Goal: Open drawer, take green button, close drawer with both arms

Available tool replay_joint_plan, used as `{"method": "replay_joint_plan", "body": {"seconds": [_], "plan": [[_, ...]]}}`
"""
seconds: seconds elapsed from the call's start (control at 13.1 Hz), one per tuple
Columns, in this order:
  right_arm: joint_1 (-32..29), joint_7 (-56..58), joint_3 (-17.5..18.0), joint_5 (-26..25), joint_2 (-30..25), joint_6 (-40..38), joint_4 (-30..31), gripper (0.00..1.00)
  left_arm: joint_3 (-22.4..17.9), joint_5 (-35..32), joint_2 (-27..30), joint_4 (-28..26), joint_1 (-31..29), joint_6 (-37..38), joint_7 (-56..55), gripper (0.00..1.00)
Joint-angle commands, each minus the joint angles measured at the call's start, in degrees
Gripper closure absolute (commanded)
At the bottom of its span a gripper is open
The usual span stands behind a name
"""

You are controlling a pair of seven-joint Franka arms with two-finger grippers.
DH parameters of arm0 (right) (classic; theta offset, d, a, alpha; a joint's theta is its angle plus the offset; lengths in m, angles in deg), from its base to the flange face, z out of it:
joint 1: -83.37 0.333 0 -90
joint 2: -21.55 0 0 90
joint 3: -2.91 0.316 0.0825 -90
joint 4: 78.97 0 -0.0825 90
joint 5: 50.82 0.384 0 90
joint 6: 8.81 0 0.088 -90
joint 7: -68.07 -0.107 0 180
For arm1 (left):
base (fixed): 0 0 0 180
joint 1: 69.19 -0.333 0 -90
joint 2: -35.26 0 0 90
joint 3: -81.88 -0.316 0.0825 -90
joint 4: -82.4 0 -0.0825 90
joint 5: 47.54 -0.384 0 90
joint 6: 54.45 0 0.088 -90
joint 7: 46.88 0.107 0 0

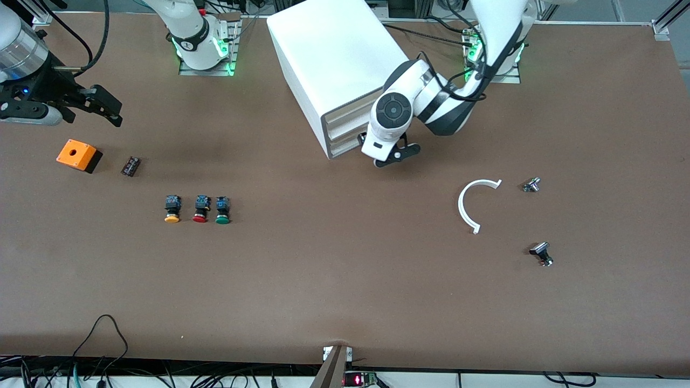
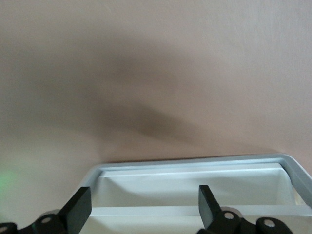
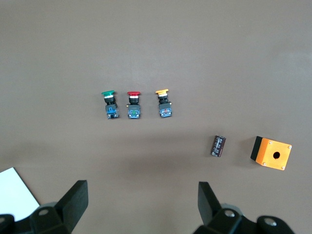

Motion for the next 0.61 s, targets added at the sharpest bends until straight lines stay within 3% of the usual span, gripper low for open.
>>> {"method": "replay_joint_plan", "body": {"seconds": [0.0, 0.38, 0.54], "plan": [[-0.72, 0.45, 0.38, -0.21, 0.97, 2.61, 0.74, 0.00, 0.80, -3.48, 0.64, 10.08, -3.25, 12.48, 3.29, 0.04], [0.24, 0.20, -0.76, -0.12, 2.03, 4.37, 0.83, 0.00, 0.62, -7.95, 0.99, 18.19, -12.82, 17.43, 17.94, 0.02], [1.30, 0.02, -2.52, -0.12, 1.85, 4.37, 0.92, 0.00, 0.71, -10.08, 5.19, 19.17, -16.68, 19.90, 27.78, 0.02]]}}
